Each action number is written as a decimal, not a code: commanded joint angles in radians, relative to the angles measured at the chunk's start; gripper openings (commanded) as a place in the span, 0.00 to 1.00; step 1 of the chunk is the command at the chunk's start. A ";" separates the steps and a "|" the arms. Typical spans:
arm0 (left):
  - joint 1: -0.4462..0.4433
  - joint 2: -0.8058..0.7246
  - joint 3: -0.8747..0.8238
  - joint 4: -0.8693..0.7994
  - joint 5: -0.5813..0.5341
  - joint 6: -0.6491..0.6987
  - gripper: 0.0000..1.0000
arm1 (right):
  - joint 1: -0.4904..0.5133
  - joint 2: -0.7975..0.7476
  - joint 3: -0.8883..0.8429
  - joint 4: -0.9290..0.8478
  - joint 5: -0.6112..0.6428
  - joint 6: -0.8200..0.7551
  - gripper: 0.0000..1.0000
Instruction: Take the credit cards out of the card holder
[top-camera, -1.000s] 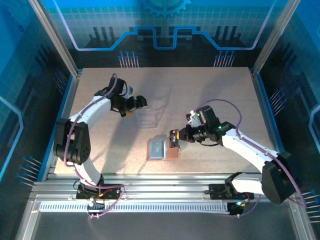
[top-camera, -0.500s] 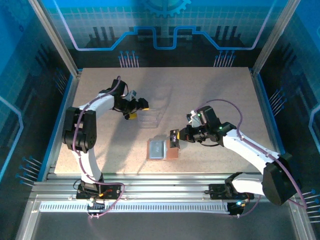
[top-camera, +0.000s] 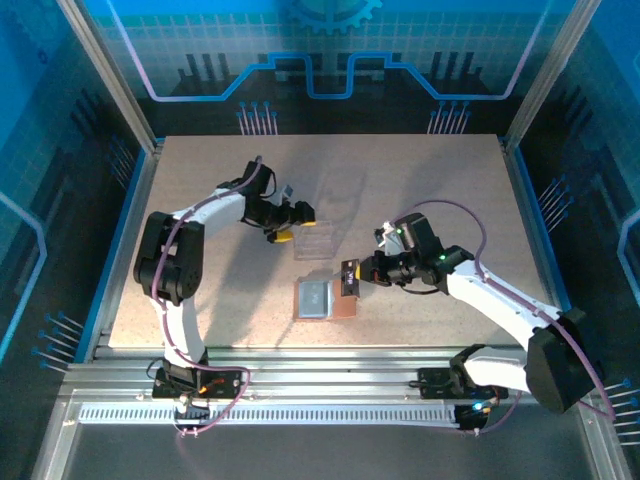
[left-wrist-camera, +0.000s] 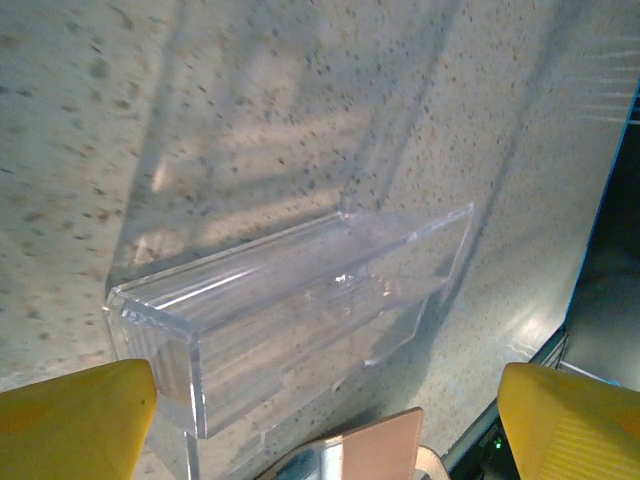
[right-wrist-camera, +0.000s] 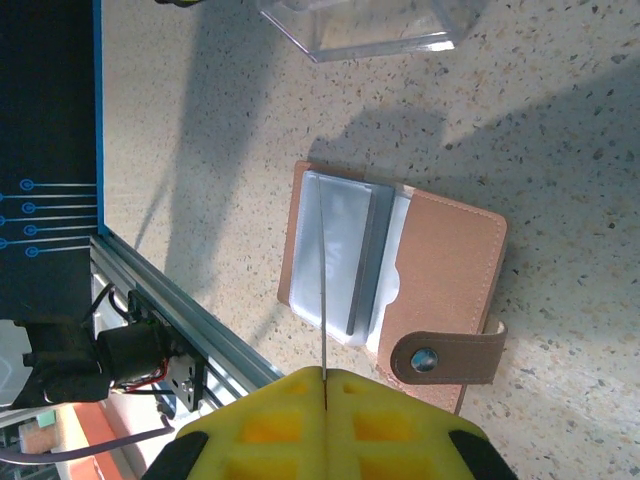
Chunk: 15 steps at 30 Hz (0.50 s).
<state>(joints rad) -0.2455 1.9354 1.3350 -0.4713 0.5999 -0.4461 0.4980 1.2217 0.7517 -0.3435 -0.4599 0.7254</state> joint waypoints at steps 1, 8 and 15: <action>-0.015 0.010 -0.012 0.027 0.010 -0.047 0.89 | -0.018 -0.017 -0.014 -0.010 0.002 0.004 0.00; -0.034 0.017 0.001 0.042 0.018 -0.063 0.89 | -0.026 -0.012 -0.004 -0.021 0.000 -0.009 0.00; -0.037 0.045 0.046 0.036 0.028 -0.065 0.89 | -0.032 -0.009 0.015 -0.052 0.010 -0.037 0.00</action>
<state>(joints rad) -0.2737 1.9610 1.3476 -0.4362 0.6003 -0.4992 0.4858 1.2213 0.7517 -0.3576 -0.4580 0.7155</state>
